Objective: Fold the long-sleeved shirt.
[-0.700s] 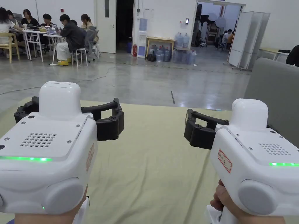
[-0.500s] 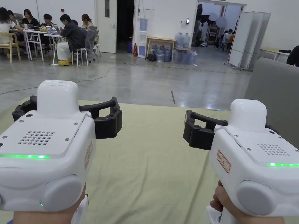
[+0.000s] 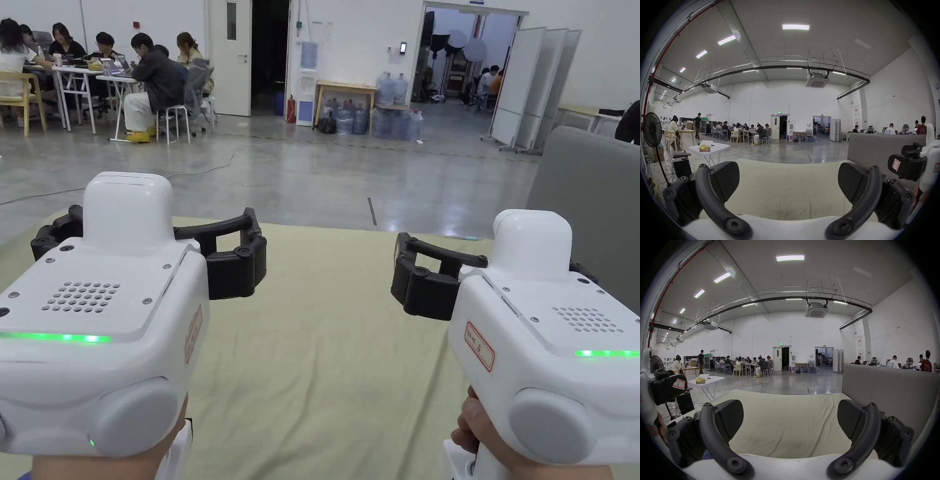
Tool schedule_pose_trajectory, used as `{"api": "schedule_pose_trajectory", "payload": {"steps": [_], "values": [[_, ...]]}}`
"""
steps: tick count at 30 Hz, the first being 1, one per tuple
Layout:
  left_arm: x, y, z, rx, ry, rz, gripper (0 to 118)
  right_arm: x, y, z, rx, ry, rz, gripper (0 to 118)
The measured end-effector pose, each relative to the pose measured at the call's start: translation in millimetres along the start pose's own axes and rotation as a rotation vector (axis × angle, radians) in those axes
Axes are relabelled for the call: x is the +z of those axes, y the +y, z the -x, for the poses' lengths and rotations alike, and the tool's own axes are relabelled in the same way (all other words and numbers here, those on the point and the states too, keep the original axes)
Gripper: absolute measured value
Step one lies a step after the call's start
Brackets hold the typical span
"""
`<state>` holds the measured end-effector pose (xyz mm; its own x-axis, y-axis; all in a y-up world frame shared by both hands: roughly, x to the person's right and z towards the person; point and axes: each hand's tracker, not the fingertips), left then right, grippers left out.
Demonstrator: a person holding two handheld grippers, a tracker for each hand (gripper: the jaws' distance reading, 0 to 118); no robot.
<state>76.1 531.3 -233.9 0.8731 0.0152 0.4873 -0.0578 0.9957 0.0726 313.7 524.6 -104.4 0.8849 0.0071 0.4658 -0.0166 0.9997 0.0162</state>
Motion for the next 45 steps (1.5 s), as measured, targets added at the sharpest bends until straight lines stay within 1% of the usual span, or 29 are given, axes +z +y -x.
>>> {"api": "schedule_pose_trajectory", "payload": {"steps": [14,20,21,22,23,24,25,26,27,28,29,30,31,32,34,37,39,40,42,43,44,45], "values": [[1.6,3.1,-1.9,0.006,0.0,-0.007,118,0.5,2.5,-0.9,0.0,0.009,-0.003,118],[0.4,4.4,0.0,0.017,-0.01,-0.004,118,-0.2,2.3,-1.9,-0.012,0.016,0.0,118],[0.3,4.4,0.5,0.023,-0.011,-0.003,118,-0.7,2.3,-2.1,-0.014,0.016,0.003,116],[0.0,4.1,1.7,0.031,-0.016,-0.002,118,-1.1,2.5,-2.4,-0.019,0.021,0.006,110],[0.0,4.1,2.9,0.037,-0.023,0.001,113,-1.4,2.8,-2.8,-0.024,0.03,0.012,89],[0.4,3.9,3.9,0.045,-0.033,0.002,48,-1.3,2.8,-2.6,-0.032,0.048,0.015,27],[3.5,1.4,5.9,0.061,-0.094,-0.017,0,-1.2,3.1,-2.0,-0.03,0.047,0.012,3],[5.8,1.1,6.5,0.057,-0.109,-0.039,0,-2.1,3.1,1.1,-0.015,0.027,0.015,3],[7.7,0.2,7.2,0.06,-0.133,-0.054,0,-4.3,3.6,5.2,0.023,-0.075,0.019,3],[6.0,-21.0,15.2,0.019,-0.007,-0.007,0,-6.9,3.4,7.1,-0.003,-0.016,0.017,3],[7.2,-29.3,21.8,0.029,-0.055,-0.01,0,-6.9,2.9,5.2,-0.022,0.019,0.028,3],[3.8,-5.8,-0.7,0.042,-0.096,-0.015,0,-7.2,3.5,6.6,-0.033,0.008,0.024,3],[4.5,-5.5,-4.6,0.038,-0.075,-0.011,0,-7.2,3.7,10.1,-0.024,-0.026,0.016,3],[4.5,-6.9,-7.9,0.033,-0.071,-0.006,0,-6.4,3.9,10.2,-0.007,-0.035,0.01,3],[5.8,-5.7,-6.2,0.038,-0.067,0.01,0,-4.8,4.9,6.4,0.026,-0.026,0.027,3],[10.1,-9.4,3.2,0.076,-0.055,0.047,0,-9.3,2.3,11.3,0.032,-0.013,0.043,3],[12.5,-9.4,25.9,0.065,0.002,0.054,0,-18.3,-0.2,32.6,0.036,0.056,0.035,3],[20.0,-8.6,38.6,0.038,0.048,0.051,0,-22.4,-3.6,50.5,0.031,0.106,0.037,3],[33.4,-6.3,73.9,-0.014,0.163,0.056,0,-30.3,-7.2,95.9,0.029,0.261,0.058,3],[42.1,-5.3,88.6,-0.029,0.203,0.058,0,-31.9,-8.1,122.2,0.042,0.361,0.083,3],[56.5,-4.3,110.9,-0.039,0.285,0.077,0,-32.2,-10.1,157.7,0.046,0.475,0.102,3],[68.2,-3.7,128.5,-0.039,0.341,0.095,0,-28.8,-17.1,185.3,0.049,0.563,0.113,3]]}}
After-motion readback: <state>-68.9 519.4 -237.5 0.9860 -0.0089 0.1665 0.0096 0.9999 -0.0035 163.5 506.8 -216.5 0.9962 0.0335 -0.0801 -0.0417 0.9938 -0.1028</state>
